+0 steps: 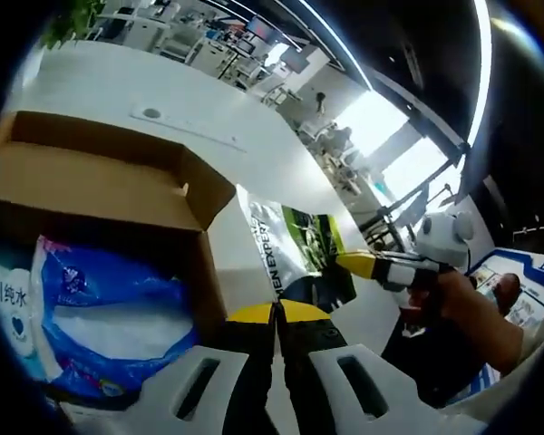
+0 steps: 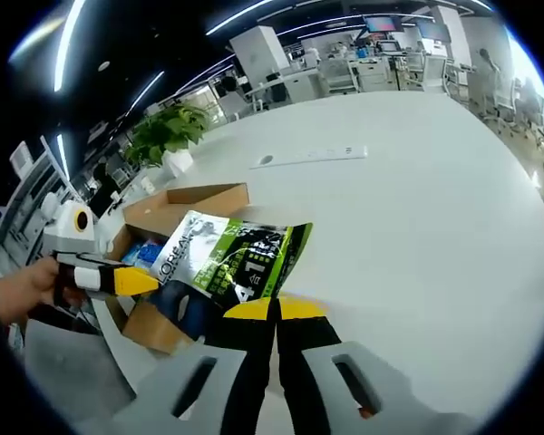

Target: Operate the shoe box by opening the lid, removing the specified soft item, and placing it in the target area until the item is outside and the box remains undamaged.

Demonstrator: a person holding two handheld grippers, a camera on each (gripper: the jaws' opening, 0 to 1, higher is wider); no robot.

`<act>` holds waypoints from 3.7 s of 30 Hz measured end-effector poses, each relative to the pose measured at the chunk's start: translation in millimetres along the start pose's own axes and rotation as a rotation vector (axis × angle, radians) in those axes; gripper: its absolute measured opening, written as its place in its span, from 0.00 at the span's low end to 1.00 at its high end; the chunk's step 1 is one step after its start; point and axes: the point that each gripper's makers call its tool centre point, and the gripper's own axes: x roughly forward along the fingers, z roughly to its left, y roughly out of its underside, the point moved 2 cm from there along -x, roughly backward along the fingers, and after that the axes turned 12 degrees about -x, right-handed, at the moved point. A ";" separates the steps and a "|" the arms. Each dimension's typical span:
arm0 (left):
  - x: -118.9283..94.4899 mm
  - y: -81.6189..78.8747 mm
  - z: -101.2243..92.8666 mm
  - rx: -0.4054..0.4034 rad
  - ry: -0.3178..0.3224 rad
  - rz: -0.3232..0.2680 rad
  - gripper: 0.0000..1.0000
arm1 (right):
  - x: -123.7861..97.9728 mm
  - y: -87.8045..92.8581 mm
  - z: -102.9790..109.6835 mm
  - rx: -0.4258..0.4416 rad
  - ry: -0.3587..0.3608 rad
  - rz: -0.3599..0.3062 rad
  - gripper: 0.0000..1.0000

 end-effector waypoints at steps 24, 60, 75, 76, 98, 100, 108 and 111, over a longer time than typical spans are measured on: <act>19.2 -5.8 13.6 -0.080 -0.063 -0.033 0.00 | 36.7 24.2 -21.9 0.062 0.015 0.019 0.00; -7.9 -11.3 7.8 -0.027 -0.071 -0.065 0.00 | 54.8 47.0 -35.8 0.059 0.173 0.020 0.07; -89.5 -19.0 2.4 0.197 -0.078 -0.120 0.04 | 1.4 14.3 10.0 -0.133 0.115 -0.103 0.31; -98.8 -19.3 3.0 0.209 -0.080 -0.126 0.05 | -5.4 12.3 16.9 -0.144 0.110 -0.111 0.33; -289.3 -11.5 21.5 0.268 -0.144 -0.384 0.16 | -71.8 -4.3 85.4 -0.279 0.053 -0.166 0.52; -297.7 -10.3 22.7 0.310 -0.177 -0.386 0.16 | -73.6 -5.9 90.2 -0.291 0.043 -0.167 0.52; -322.3 -21.7 16.5 0.364 -0.193 -0.427 0.25 | -81.5 -10.5 118.5 -0.369 -0.013 -0.139 0.56; -326.1 -28.5 10.2 0.378 -0.173 -0.428 0.26 | -85.1 -13.4 130.3 -0.397 -0.038 -0.125 0.56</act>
